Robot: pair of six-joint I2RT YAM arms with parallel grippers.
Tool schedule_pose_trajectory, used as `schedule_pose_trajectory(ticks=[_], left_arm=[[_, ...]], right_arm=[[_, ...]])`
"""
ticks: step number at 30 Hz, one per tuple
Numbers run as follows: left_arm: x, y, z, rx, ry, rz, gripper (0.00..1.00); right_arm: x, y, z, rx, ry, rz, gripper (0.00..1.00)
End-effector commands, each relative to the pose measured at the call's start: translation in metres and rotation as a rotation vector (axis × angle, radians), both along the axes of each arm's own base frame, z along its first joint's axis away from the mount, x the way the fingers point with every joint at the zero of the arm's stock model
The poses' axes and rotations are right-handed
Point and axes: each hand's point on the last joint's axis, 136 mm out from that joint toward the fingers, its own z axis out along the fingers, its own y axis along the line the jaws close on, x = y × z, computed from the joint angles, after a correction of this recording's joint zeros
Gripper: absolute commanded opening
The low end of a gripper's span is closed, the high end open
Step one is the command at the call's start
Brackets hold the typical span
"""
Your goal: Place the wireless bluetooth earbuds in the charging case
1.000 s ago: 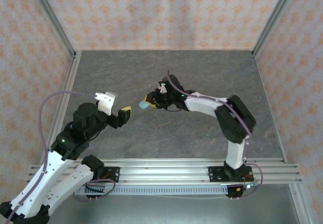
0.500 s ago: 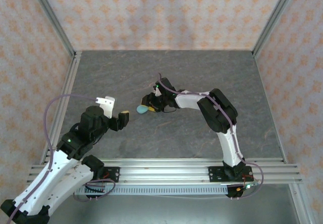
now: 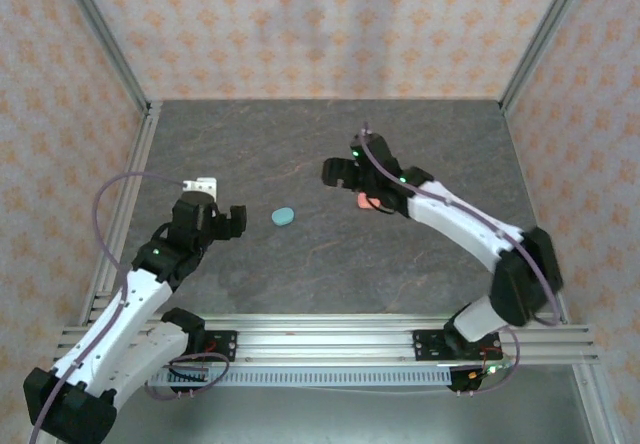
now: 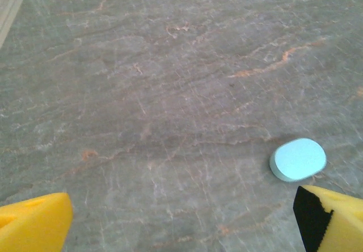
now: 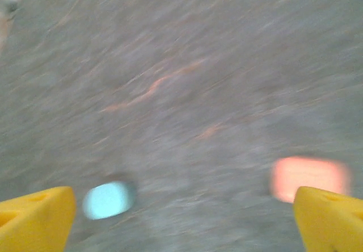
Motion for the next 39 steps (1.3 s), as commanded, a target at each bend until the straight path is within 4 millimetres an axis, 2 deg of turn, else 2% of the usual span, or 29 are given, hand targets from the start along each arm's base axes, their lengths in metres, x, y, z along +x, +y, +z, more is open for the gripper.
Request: schedule_pose_trajectory(ticks=[1, 3, 6, 8, 12, 15, 18, 21, 24, 28, 33, 35, 37, 39], left_arm=[[0.018, 0.014, -0.001, 0.102, -0.08, 0.041, 1.0], [0.024, 0.026, -0.011, 0.173, -0.08, 0.092, 1.0], [0.031, 0.041, -0.023, 0.227, -0.091, 0.16, 1.0], [0.034, 0.048, -0.029, 0.221, -0.12, 0.195, 1.0], [0.034, 0.064, -0.039, 0.19, -0.201, 0.262, 1.0], [0.034, 0.073, -0.044, 0.179, -0.238, 0.285, 1.0], [0.039, 0.077, -0.048, 0.163, -0.251, 0.281, 1.0], [0.05, 0.072, -0.048, 0.146, -0.275, 0.247, 1.0], [0.063, 0.065, -0.05, 0.133, -0.262, 0.209, 1.0], [0.084, 0.053, -0.055, 0.106, -0.238, 0.162, 1.0], [0.107, 0.045, -0.058, 0.147, -0.209, 0.099, 1.0], [0.11, 0.046, -0.058, 0.162, -0.233, 0.098, 1.0], [0.11, 0.05, -0.063, 0.168, -0.239, 0.123, 1.0], [0.111, 0.049, -0.069, 0.169, -0.239, 0.115, 1.0]], right_arm=[[-0.002, -0.108, 0.001, -0.396, -0.155, -0.285, 0.99], [-0.009, -0.152, 0.006, -0.431, -0.203, -0.381, 0.99], [-0.023, -0.204, -0.001, -0.438, -0.238, -0.508, 0.99], [-0.029, -0.22, -0.009, -0.471, -0.296, -0.51, 0.99], [-0.045, -0.233, -0.03, -0.502, -0.458, -0.497, 0.99], [-0.051, -0.245, -0.045, -0.434, -0.468, -0.541, 0.99], [-0.049, -0.249, -0.057, -0.381, -0.473, -0.553, 0.99], [-0.039, -0.25, -0.065, -0.345, -0.484, -0.556, 0.99], [-0.023, -0.246, -0.065, -0.336, -0.492, -0.529, 1.0], [-0.002, -0.243, -0.07, -0.384, -0.503, -0.504, 1.0], [0.009, -0.26, -0.088, -0.368, -0.511, -0.577, 1.0], [0.007, -0.263, -0.098, -0.351, -0.476, -0.579, 1.0], [0.012, -0.265, -0.098, -0.351, -0.495, -0.589, 1.0], [0.017, -0.261, -0.103, -0.36, -0.434, -0.554, 1.0]])
